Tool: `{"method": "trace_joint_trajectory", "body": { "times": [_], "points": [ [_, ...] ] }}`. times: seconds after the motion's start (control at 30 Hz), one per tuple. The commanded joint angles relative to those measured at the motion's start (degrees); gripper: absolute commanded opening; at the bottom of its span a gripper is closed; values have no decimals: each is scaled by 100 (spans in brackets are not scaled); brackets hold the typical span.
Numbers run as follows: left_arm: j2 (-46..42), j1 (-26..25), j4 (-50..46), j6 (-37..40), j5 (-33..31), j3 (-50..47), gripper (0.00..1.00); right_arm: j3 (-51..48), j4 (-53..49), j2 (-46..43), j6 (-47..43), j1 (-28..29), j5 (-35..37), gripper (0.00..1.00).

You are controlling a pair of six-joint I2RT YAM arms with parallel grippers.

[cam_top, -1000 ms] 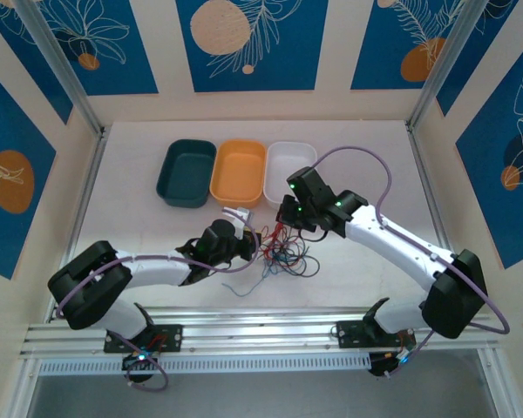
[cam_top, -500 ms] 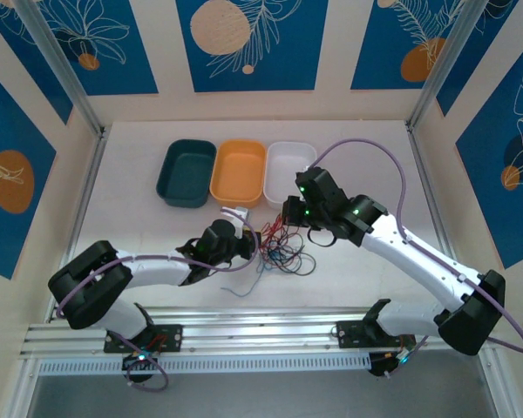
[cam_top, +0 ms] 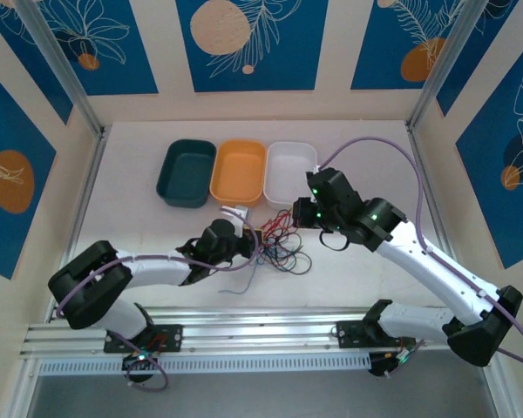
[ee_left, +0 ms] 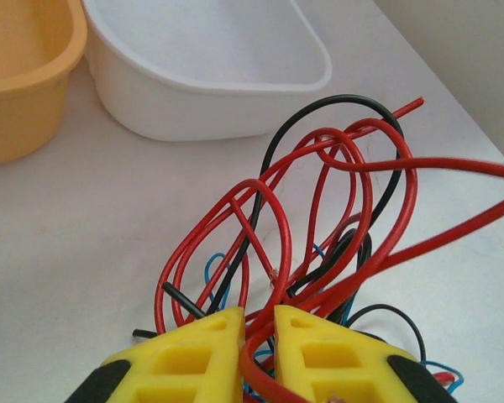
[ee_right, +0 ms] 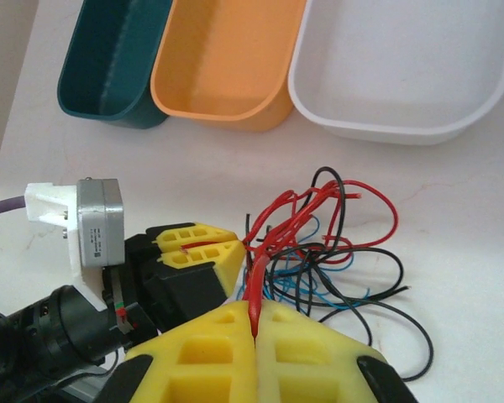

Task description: Untangle the cables

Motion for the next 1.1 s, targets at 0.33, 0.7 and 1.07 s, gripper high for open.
{"method": "trace_joint_trajectory", "body": {
  "times": [0.33, 0.7, 1.07],
  "points": [
    [-12, 44, -344, 438, 287, 283, 33, -5, -374, -638, 284, -37, 588, 0],
    [-54, 43, 557, 747, 807, 285, 70, -86, -688, -1054, 504, -143, 973, 0],
    [223, 43, 785, 535, 700, 640, 100, 169, -1073, -1329, 348, -212, 1201, 0]
  ]
}}
